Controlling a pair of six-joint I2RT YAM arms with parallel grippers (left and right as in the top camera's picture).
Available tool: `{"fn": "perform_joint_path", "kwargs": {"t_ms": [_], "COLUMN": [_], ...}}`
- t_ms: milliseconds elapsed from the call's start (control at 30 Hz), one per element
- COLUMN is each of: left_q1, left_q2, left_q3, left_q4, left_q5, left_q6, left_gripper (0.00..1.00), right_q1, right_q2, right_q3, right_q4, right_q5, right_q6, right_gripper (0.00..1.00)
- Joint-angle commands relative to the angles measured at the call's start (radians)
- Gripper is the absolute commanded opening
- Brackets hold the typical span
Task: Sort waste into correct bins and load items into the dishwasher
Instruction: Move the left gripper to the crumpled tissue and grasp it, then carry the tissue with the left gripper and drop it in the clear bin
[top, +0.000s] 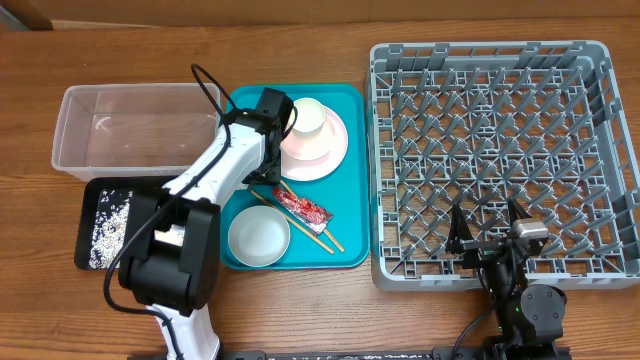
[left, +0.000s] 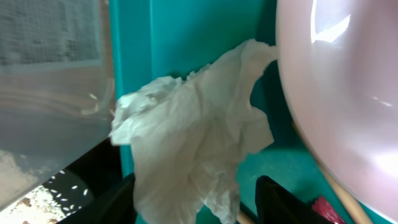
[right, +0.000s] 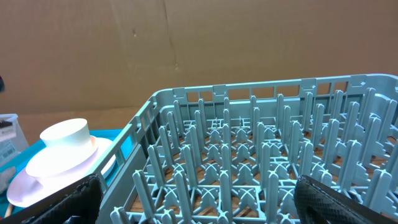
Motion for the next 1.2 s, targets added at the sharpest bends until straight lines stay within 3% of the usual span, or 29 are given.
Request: {"fn": "perform_joint_path", "kwargs": {"t_ms": [0, 133, 233, 333, 500, 633, 933, 1167], "left_q1": [0.003, 0.003, 0.003, 0.003, 0.003, 0.003, 0.005, 0.045], "left_q2": [0.029, 0.029, 0.029, 0.029, 0.027, 0.017, -0.032, -0.054], "left_q3": [-0.009, -0.009, -0.009, -0.009, -0.007, 0.045, 0.352, 0.459], "left_q4": [0.002, 0.01, 0.01, 0.01, -0.001, -0.063, -0.26, -0.331], "left_q5": [-0.018, -0.022, -0.023, -0.023, -0.044, -0.043, -0.051, -0.218], "left_q6": [0.005, 0.005, 0.005, 0.005, 0.033, 0.048, 0.045, -0.014], "left_gripper": [0.6, 0.58, 0.5, 0.36, 0.04, 0.04, 0.04, 0.04], "right_q1": [0.005, 0.005, 0.005, 0.005, 0.005, 0.005, 0.005, 0.005], "right_q2": [-0.01, -0.01, -0.01, -0.01, -0.01, -0.01, -0.01, -0.01], "right_q3": [-0.011, -0.011, -0.011, -0.011, -0.011, -0.011, -0.011, -0.011], "right_q4": [0.006, 0.006, 0.006, 0.006, 0.006, 0.006, 0.006, 0.006], "right_q5": [0.006, 0.006, 0.006, 0.006, 0.006, 0.006, 0.006, 0.006], "right_q6": [0.007, 0.007, 0.007, 0.007, 0.007, 0.007, 0.007, 0.007], "right_gripper": [1.0, 1.0, 1.0, 1.0, 1.0, 1.0, 1.0, 1.0]}}
